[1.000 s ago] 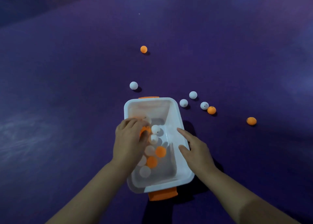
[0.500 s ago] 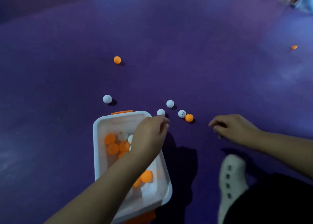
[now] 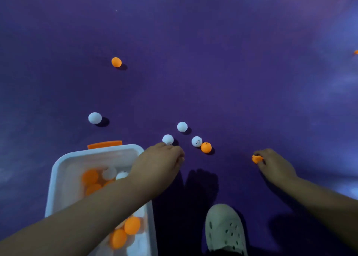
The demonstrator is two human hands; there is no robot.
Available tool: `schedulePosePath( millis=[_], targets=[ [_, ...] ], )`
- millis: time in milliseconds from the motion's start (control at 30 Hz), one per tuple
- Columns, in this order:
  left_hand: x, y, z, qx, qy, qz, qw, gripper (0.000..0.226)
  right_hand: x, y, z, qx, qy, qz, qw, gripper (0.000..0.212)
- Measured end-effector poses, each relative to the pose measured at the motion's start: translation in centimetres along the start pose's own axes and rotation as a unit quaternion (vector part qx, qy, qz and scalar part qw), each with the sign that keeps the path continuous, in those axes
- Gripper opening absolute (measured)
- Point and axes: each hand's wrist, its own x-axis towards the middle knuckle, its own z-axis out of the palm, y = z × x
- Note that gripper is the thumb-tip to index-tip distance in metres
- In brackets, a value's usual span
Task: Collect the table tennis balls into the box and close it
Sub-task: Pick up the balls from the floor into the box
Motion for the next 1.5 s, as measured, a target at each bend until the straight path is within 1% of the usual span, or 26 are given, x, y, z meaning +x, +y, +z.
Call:
schedulePosePath(
  millis=[67,100,167,233,300,400,467,567,600,700,733,767,833,867,933,967,1033,1100,1167,1200,1267,1333,1400,1433,1467,1500],
  targets=[
    [1.6,0.1,0.7,0.012,0.000,0.003,1.000,0.034,1.8,0.4,1.6,0.000,0.024,0.017,1.000,0.035],
    [2.3,0.2,1.1,0.014,-0.002,0.000,1.000,0.035,2.5,0.6,2.3,-0.009,0.018,0.026,0.999,0.040],
    [3.6,0.6,1.5,0.001,-0.017,-0.035,0.999,0.028,3.4,0.8,3.6,-0.002,-0.017,0.046,0.999,0.047],
    [4.5,1.0,1.9,-0.014,-0.021,-0.074,0.997,0.027,3.9,1.0,4.7,0.025,-0.040,0.054,0.997,0.048],
    [5.0,1.3,2.3,-0.025,-0.015,-0.101,0.994,0.029,4.3,1.1,5.4,0.048,-0.011,0.049,0.998,0.042],
    [5.0,1.1,2.8,-0.043,-0.002,-0.136,0.990,0.028,4.3,-0.4,5.4,0.119,0.054,-0.001,0.991,0.017],
    [5.0,0.9,2.9,-0.050,0.009,-0.149,0.988,0.027,4.3,-2.5,4.9,0.143,0.047,-0.027,0.988,0.016],
    [5.4,0.6,2.9,-0.045,0.020,-0.145,0.988,0.027,4.8,-6.2,4.5,0.156,0.027,-0.060,0.986,0.013],
    [5.5,0.6,2.7,-0.037,0.023,-0.142,0.989,0.027,5.0,-7.4,4.4,0.160,0.011,-0.075,0.984,0.017],
    [5.1,-0.2,1.7,-0.017,0.045,-0.136,0.990,0.023,5.8,-9.8,4.4,0.148,-0.024,-0.104,0.983,0.053],
    [4.9,-0.6,1.3,-0.009,0.054,-0.134,0.989,0.022,6.0,-10.2,4.5,0.140,-0.028,-0.108,0.984,0.058],
    [4.6,-1.0,0.8,0.004,0.066,-0.126,0.990,0.023,6.0,-10.4,4.6,0.130,-0.030,-0.110,0.985,0.056],
    [3.7,-2.0,-0.2,0.028,0.084,-0.112,0.990,0.027,5.8,-10.4,4.9,0.116,-0.024,-0.124,0.985,0.040],
    [3.3,-2.4,-0.7,0.038,0.087,-0.113,0.989,0.027,5.5,-10.4,4.9,0.120,-0.016,-0.130,0.984,0.030],
    [2.2,-3.4,-1.5,0.049,0.093,-0.123,0.987,0.027,4.4,-10.5,4.8,0.156,0.012,-0.127,0.979,0.024],
    [1.7,-3.8,-1.9,0.047,0.102,-0.129,0.985,0.029,3.7,-10.7,4.5,0.190,0.032,-0.124,0.973,0.025],
    [0.8,-4.7,-3.1,0.040,0.134,-0.162,0.977,0.026,2.0,-11.9,3.3,0.281,0.076,-0.150,0.945,0.031],
    [-0.1,-5.9,-4.4,0.020,0.163,-0.213,0.963,0.023,0.1,-14.8,1.3,0.358,0.093,-0.226,0.901,0.040],
    [-1.2,-7.2,-5.7,0.007,0.184,-0.254,0.950,0.025,-1.9,-18.4,-0.5,0.393,0.077,-0.340,0.851,0.045],
    [-1.8,-7.8,-6.2,0.002,0.189,-0.269,0.944,0.025,-3.1,-20.3,-1.2,0.383,0.063,-0.399,0.831,0.048],
    [-3.1,-9.0,-7.0,-0.003,0.195,-0.285,0.939,0.025,-5.4,-23.8,-2.1,0.348,0.023,-0.492,0.798,0.048],
    [-4.3,-9.5,-7.4,-0.003,0.193,-0.285,0.939,0.023,-7.4,-26.5,-2.4,0.335,-0.038,-0.558,0.759,0.048],
    [-5.3,-9.6,-7.7,0.002,0.196,-0.284,0.939,0.022,-8.5,-28.3,-2.4,0.308,-0.083,-0.601,0.733,0.060],
    [-5.6,-9.6,-7.8,0.004,0.196,-0.288,0.937,0.023,-8.7,-28.7,-2.4,0.288,-0.072,-0.617,0.729,0.062],
    [-6.0,-9.6,-7.8,0.007,0.193,-0.295,0.936,0.024,-8.2,-28.8,-2.2,0.280,-0.035,-0.627,0.726,0.059],
    [-6.3,-9.6,-7.7,0.010,0.191,-0.297,0.936,0.026,-7.4,-28.6,-1.9,0.294,0.002,-0.612,0.734,0.051]
  ],
)
